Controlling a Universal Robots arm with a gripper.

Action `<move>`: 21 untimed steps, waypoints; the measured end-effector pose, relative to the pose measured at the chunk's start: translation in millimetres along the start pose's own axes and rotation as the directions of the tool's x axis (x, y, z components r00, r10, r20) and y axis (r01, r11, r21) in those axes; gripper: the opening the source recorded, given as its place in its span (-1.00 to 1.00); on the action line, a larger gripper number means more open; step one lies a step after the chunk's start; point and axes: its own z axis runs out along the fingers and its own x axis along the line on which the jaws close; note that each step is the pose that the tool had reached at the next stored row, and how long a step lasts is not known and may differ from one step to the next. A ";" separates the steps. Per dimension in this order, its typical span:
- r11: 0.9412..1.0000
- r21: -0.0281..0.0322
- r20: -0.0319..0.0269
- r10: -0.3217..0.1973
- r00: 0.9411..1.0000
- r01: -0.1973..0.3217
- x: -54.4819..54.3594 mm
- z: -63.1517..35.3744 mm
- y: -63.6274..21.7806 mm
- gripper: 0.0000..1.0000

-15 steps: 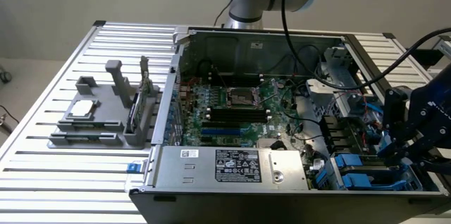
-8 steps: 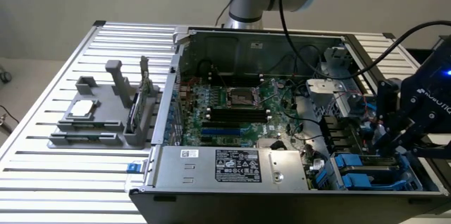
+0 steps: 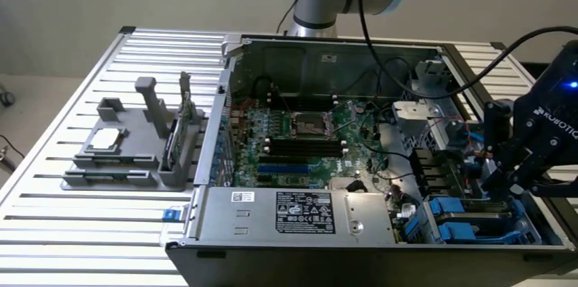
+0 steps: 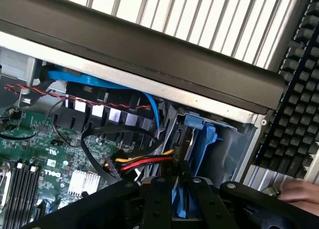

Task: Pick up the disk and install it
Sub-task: 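Insert the first disk wire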

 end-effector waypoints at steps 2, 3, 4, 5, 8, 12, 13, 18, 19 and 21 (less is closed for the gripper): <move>1.000 0.002 0.001 0.015 1.000 -0.015 0.2 0.5 1.3 -0.63; 1.000 0.002 0.001 0.024 1.000 -0.024 0.2 0.9 1.7 -0.63; 0.999 0.003 0.000 0.035 0.999 -0.035 0.2 1.4 1.8 -0.63; 0.999 0.004 -0.002 0.047 0.999 -0.047 0.3 2.1 1.9 -0.63; 0.996 0.007 -0.005 0.084 0.996 -0.084 0.4 4.0 2.3 -0.63; 0.993 -0.005 -0.006 0.119 0.993 -0.119 0.8 4.7 2.5 -0.63; 0.992 -0.011 -0.005 0.126 0.992 -0.126 0.9 4.6 2.5 -0.63; 0.989 -0.030 -0.003 0.146 0.989 -0.146 1.0 4.6 2.6 -0.63; 0.989 -0.030 -0.003 0.146 0.989 -0.146 1.1 4.5 2.5 -0.63; 0.989 -0.033 -0.003 0.147 0.989 -0.147 1.3 5.0 1.9 -0.63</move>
